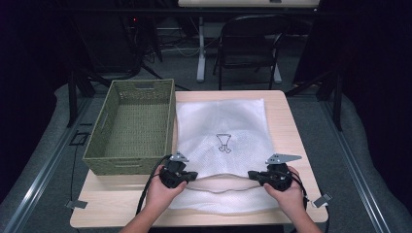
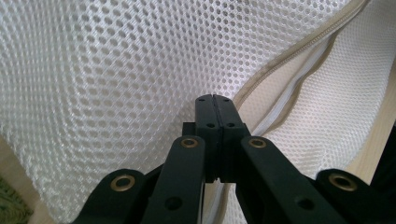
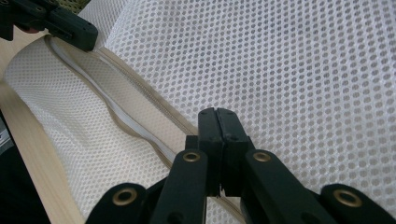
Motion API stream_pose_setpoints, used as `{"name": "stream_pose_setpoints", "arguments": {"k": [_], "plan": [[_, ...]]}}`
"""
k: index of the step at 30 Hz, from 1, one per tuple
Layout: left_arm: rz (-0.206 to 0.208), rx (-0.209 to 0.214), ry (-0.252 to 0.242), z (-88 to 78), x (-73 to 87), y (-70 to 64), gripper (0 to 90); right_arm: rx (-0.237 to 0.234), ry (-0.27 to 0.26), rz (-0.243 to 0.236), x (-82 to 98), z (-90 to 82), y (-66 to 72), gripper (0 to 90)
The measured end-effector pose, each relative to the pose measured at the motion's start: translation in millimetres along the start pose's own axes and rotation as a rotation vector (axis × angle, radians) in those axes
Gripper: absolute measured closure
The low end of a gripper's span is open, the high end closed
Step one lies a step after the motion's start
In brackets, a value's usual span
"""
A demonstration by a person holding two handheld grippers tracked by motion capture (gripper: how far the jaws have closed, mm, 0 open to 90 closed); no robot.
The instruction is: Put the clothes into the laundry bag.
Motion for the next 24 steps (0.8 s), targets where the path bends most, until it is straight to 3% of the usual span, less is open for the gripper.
{"name": "stream_pose_setpoints", "arguments": {"k": [5, 24], "plan": [[-0.021, 0.002, 0.0, 2.6, 7.8, 4.0, 90.0, 0.008, 0.017, 0.005, 7.2, 3.4, -2.7, 89.2], [-0.018, -0.055, 0.034, 3.6, 26.6, 11.2, 90.0, 0.035, 0.039, 0.057, 22.0, 2.6, -18.1, 88.7]]}}
Point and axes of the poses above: each handheld gripper's, and its own axes: z roughly forward along the jaws, x roughly out of its underside, y roughly to its left, the point moved 4 cm from there along z, roughly forward along the jaws, and after that the axes turned 2 degrees about x, right-handed, at the moved point
